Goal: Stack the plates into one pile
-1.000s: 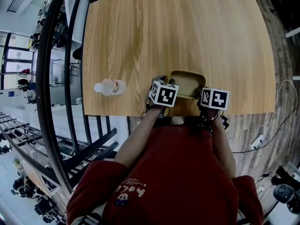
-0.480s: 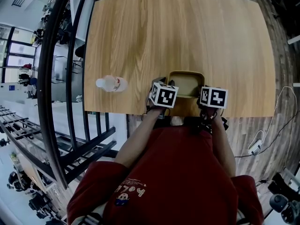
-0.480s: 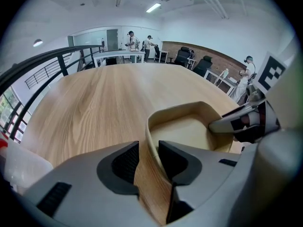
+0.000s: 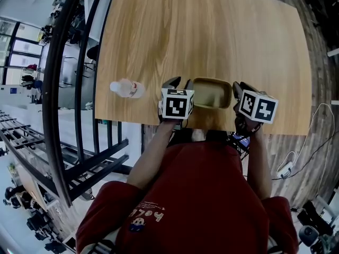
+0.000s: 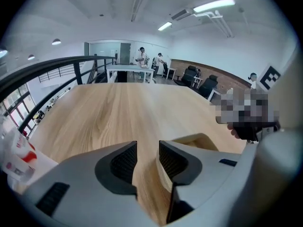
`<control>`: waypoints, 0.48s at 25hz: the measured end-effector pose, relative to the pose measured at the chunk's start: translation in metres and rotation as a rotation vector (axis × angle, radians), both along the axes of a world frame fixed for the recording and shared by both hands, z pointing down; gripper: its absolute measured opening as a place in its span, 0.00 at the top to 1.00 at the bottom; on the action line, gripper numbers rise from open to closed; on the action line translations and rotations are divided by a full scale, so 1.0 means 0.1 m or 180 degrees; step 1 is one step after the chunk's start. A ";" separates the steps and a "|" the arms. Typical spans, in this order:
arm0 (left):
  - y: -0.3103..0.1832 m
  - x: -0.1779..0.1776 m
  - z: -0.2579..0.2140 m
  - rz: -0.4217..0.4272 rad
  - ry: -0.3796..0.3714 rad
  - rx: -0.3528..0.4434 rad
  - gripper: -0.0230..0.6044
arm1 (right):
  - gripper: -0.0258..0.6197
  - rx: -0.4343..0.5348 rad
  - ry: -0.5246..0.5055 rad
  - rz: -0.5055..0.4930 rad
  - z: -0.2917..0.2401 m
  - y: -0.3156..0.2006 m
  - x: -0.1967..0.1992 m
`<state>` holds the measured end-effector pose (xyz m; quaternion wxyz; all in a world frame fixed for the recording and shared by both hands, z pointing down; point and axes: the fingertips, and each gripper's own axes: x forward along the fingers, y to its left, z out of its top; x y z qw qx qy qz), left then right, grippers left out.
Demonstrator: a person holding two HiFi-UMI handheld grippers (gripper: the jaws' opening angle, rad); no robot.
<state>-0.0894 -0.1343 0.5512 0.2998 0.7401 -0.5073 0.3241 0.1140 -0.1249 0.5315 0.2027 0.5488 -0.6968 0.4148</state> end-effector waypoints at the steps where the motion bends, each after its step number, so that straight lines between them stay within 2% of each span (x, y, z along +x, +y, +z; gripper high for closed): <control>1: -0.06 -0.03 -0.13 -0.0034 0.0005 0.0105 0.74 | 0.79 0.0093 0.0001 0.0008 -0.12 -0.07 0.03; 5: -0.32 -0.11 -0.74 -0.0111 0.0055 0.0628 0.74 | 0.79 0.0437 0.0004 0.0002 -0.56 -0.30 0.10; 12: -0.51 -0.12 -1.76 -0.0057 0.0355 0.1552 0.74 | 0.79 0.1198 0.0096 0.0058 -1.32 -0.52 0.10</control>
